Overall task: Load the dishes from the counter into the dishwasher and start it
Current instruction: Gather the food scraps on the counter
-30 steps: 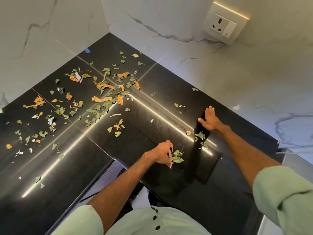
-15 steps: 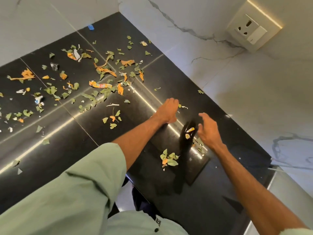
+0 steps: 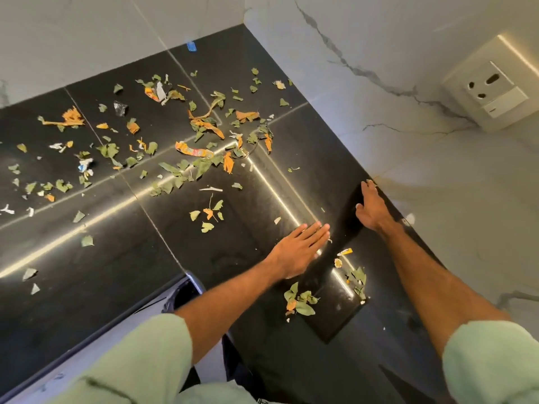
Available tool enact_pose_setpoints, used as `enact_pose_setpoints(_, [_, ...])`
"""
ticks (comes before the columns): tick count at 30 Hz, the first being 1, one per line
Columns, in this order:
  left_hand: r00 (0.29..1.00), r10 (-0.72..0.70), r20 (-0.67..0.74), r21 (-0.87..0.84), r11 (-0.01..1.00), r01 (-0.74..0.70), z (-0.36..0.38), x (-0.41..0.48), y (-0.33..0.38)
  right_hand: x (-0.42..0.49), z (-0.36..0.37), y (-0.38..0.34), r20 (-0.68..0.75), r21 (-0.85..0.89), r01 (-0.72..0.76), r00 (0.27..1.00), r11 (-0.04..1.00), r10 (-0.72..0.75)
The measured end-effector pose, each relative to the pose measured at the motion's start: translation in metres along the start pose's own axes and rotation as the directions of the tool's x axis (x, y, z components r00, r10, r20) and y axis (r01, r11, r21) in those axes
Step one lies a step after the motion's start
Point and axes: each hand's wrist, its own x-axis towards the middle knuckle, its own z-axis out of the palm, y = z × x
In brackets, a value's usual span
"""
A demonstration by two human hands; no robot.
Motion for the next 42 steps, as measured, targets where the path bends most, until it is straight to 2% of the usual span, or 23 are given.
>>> enact_pose_setpoints(3, [0.999, 0.044, 0.013, 0.005, 0.999, -0.044, -0.001, -0.022, -0.003, -0.012, 0.007, -0.007, -0.034, 0.07, 0.004, 0.999, 0.998, -0.001])
enact_pose_setpoints(9, [0.997, 0.068, 0.041, -0.03, 0.997, -0.066, -0.006, -0.044, 0.001, -0.089, 0.042, -0.018, -0.042, 0.164, 0.165, 0.986, 0.973, -0.16])
enact_pose_setpoints(12, [0.994, 0.087, 0.072, -0.057, 0.995, -0.083, -0.007, -0.055, 0.008, -0.141, 0.065, -0.017, -0.095, 0.097, 0.305, 0.95, 0.947, -0.296])
enact_pose_setpoints(14, [0.987, 0.118, 0.107, -0.075, 0.991, -0.111, -0.009, -0.063, 0.013, -0.168, 0.082, -0.013, -0.088, 0.05, 0.324, 0.944, 0.945, -0.319])
enact_pose_setpoints(16, [0.98, 0.153, 0.128, -0.119, 0.983, -0.138, -0.017, -0.07, 0.017, -0.187, 0.092, -0.008, -0.097, 0.029, 0.297, 0.951, 0.954, -0.293])
enact_pose_setpoints(18, [0.984, 0.148, 0.095, -0.183, 0.975, -0.129, -0.03, -0.073, 0.019, -0.2, 0.086, -0.005, -0.185, 0.112, 0.253, 0.955, 0.961, -0.23])
enact_pose_setpoints(21, [0.999, 0.035, 0.021, -0.218, 0.976, -0.03, -0.05, -0.073, 0.015, -0.205, 0.06, -0.002, -0.381, 0.311, 0.097, 0.924, 0.946, 0.03])
enact_pose_setpoints(23, [0.998, -0.057, 0.024, -0.22, 0.974, 0.061, -0.059, -0.074, 0.009, -0.194, 0.051, 0.009, -0.355, 0.366, -0.041, 0.917, 0.93, 0.181])
enact_pose_setpoints(25, [0.994, -0.092, 0.054, -0.197, 0.975, 0.101, -0.065, -0.077, 0.004, -0.185, 0.053, 0.018, -0.215, 0.355, -0.174, 0.941, 0.919, 0.261])
enact_pose_setpoints(28, [0.99, -0.088, 0.111, -0.16, 0.981, 0.106, -0.067, -0.083, 0.001, -0.188, 0.066, 0.023, -0.089, 0.276, -0.222, 0.963, 0.935, 0.255])
enact_pose_setpoints(33, [0.987, -0.084, 0.137, -0.122, 0.987, 0.101, -0.064, -0.082, 0.011, -0.217, 0.093, 0.002, -0.099, 0.256, -0.01, 0.994, 0.967, 0.037])
enact_pose_setpoints(35, [0.988, -0.065, 0.141, -0.099, 0.992, 0.079, -0.064, -0.075, 0.018, -0.227, 0.101, -0.001, -0.121, 0.292, 0.02, 0.993, 0.956, 0.016])
enact_pose_setpoints(38, [0.988, -0.052, 0.147, -0.105, 0.992, 0.068, -0.06, -0.058, 0.028, -0.242, 0.103, 0.008, -0.203, 0.372, -0.082, 0.965, 0.925, 0.167])
enact_pose_setpoints(42, [0.979, -0.078, 0.187, -0.134, 0.986, 0.104, -0.057, -0.042, 0.041, -0.263, 0.11, 0.02, -0.113, 0.419, -0.294, 0.922, 0.859, 0.371])
